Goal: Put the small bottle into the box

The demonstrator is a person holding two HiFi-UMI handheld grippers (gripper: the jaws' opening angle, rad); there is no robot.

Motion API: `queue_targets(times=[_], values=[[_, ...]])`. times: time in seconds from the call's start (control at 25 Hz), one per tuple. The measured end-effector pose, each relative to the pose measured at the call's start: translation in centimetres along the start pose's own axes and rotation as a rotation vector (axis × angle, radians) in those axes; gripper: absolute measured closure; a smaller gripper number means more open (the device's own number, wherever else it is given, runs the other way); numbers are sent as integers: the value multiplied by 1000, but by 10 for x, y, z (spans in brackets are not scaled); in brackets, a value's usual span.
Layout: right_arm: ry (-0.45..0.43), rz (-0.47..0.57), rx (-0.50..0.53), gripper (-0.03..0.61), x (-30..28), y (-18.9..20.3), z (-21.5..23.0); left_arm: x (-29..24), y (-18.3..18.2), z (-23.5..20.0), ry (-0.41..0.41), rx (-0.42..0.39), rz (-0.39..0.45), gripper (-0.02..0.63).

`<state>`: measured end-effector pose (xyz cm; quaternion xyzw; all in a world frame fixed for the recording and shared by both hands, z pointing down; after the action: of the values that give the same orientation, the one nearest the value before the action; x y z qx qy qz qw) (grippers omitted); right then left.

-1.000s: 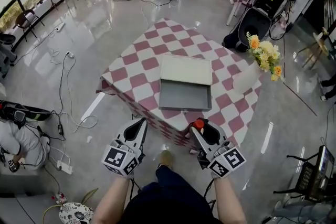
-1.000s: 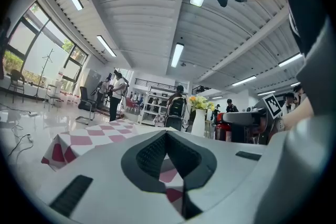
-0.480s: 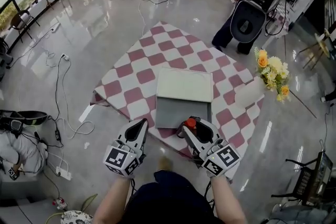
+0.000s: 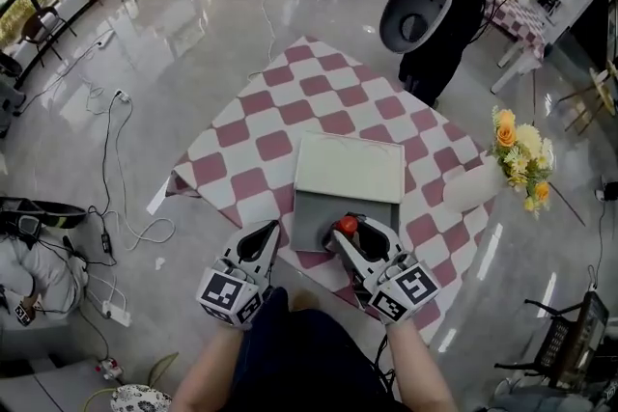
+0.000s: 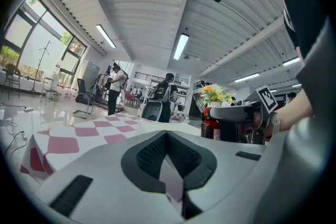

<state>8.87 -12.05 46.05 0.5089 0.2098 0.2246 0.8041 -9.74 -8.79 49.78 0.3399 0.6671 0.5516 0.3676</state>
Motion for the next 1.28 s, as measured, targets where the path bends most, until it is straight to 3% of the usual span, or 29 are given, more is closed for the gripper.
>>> queue_targets(times=[0.72, 1.28], values=[[109, -155, 46, 425, -77, 11, 17, -33, 0, -54, 86, 30, -66, 612], [143, -295, 174, 423, -103, 31, 22, -42, 7, -68, 129, 55, -74, 612]])
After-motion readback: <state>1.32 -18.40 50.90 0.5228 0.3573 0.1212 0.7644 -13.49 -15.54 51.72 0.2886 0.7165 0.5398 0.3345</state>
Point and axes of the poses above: the fingertips, and each gripper's own axes: x backward along the fingers, z to its right, y out of its underside, the point moved 6 cm from there along x, backward along the fingers, and after that the axes turned 6 degrees about -x, right-handed, at the moved point
